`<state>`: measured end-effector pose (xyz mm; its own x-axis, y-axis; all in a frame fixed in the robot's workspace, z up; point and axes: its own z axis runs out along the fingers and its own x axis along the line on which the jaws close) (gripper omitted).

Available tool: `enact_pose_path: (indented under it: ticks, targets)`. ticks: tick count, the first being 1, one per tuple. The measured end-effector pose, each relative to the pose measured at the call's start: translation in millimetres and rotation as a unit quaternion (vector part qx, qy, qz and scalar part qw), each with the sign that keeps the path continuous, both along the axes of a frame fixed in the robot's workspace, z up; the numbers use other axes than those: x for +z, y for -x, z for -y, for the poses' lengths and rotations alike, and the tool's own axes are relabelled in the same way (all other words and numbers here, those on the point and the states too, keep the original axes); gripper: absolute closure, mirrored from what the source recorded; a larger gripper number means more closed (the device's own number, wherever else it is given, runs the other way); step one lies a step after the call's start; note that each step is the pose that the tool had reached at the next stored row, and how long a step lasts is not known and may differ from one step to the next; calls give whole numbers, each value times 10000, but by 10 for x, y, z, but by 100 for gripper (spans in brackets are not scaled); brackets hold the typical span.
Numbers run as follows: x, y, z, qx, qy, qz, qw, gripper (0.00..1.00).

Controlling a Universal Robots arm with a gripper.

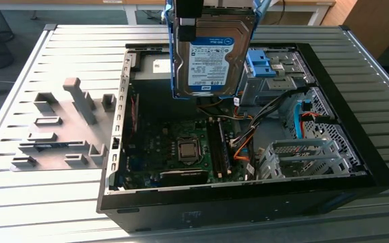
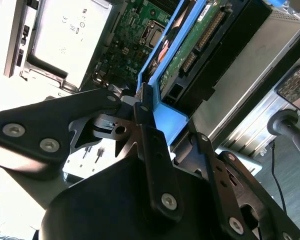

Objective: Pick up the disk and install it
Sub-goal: 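Insert the disk into the insertion slot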

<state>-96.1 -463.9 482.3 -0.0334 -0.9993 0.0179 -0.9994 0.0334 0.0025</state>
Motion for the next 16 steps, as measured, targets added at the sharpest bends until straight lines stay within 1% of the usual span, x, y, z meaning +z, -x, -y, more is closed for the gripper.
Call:
enact_pose_path:
  ticks: [5, 7, 9, 16]
  targets:
    - [0, -1, 3, 0, 1, 0, 10000, 64]
    - [-1, -1, 20, 1, 0, 0, 10000, 64]
    - [-1, -1, 54, 1, 1, 0, 10000, 64]
    - [-6, 0, 204, 0, 0, 0, 10000, 64]
